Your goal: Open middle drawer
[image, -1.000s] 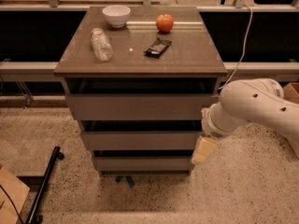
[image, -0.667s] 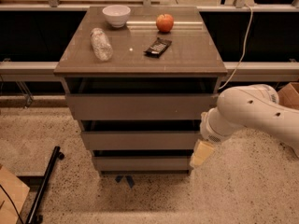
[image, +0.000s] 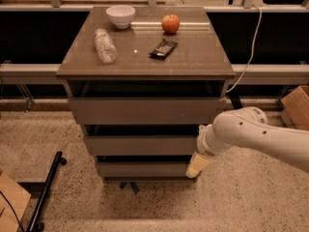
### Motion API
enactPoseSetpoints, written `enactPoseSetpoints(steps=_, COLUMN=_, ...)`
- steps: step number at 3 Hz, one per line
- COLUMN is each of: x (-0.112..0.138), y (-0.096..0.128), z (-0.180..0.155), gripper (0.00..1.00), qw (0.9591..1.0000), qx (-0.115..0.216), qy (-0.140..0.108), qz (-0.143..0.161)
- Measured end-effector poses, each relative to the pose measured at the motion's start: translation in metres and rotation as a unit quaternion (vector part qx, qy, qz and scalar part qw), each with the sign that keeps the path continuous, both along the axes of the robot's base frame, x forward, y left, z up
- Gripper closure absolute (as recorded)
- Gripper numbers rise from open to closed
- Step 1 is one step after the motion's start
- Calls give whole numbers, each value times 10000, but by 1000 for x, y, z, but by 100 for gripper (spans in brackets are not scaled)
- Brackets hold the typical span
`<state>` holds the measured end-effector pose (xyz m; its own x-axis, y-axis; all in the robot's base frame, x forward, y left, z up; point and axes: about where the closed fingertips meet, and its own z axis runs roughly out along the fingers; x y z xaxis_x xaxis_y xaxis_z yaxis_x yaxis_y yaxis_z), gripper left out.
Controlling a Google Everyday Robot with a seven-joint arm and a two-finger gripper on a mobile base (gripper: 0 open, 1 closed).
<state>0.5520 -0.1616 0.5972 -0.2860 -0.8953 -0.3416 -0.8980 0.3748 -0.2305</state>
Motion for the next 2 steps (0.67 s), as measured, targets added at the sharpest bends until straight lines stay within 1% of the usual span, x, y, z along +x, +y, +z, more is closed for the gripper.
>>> enactPoseSetpoints(steps=1, x=27, y=8, z=-45, gripper=0, qw=9995, qx=296, qy=8, qz=50)
enactPoseSetpoints(steps=2, x=67, y=16, z=-108, gripper=0, qw=9980, qx=584, qy=207, qz=151)
